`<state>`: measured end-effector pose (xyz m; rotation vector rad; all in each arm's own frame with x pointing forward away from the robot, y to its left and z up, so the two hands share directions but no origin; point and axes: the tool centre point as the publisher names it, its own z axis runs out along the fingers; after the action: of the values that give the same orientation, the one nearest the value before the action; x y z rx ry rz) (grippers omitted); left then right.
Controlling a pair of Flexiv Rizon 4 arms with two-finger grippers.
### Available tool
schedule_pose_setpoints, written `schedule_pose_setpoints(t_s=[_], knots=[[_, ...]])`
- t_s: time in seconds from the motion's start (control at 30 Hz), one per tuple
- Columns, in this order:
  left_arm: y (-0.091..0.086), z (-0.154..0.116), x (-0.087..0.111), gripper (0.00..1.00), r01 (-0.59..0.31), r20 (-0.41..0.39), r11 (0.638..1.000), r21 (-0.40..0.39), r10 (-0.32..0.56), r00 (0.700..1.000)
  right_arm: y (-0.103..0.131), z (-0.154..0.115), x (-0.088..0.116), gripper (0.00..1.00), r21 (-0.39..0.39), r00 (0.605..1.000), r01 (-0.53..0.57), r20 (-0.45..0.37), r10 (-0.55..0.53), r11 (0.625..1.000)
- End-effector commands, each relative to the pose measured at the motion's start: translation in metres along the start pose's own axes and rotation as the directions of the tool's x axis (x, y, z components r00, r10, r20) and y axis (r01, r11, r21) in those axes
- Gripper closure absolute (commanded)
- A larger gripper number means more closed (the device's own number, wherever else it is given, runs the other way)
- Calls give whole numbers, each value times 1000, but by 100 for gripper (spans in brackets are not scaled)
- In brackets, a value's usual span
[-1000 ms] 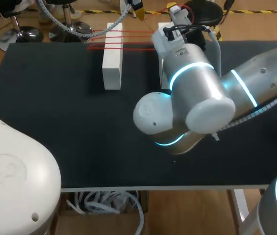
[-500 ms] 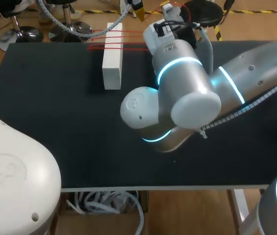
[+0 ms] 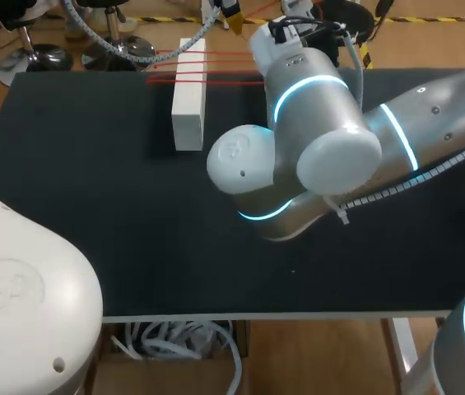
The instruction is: Grab the tape and strap the tape.
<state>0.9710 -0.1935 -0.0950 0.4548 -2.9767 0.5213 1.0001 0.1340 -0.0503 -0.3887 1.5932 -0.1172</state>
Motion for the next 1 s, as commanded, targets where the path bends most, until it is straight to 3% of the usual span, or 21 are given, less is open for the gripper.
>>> schedule_pose_setpoints(t_s=[0.03, 0.37, 1.0], knots=[[0, -1, 0, 100, 1, 1, 1000, -3, -1, 1000, -8, -3, 0, 100, -20, 1000, 2, 0, -2, 1000], [0, -1, 0, 100, 1, 1, 1000, -3, -1, 1000, -9, -10, 7, 100, -24, 1000, 23, 17, -23, 999], [0, -1, 0, 100, 1, 1, 1000, -3, -1, 1000, 0, -14, -1, 100, -9, 999, 27, -24, -28, 1000]])
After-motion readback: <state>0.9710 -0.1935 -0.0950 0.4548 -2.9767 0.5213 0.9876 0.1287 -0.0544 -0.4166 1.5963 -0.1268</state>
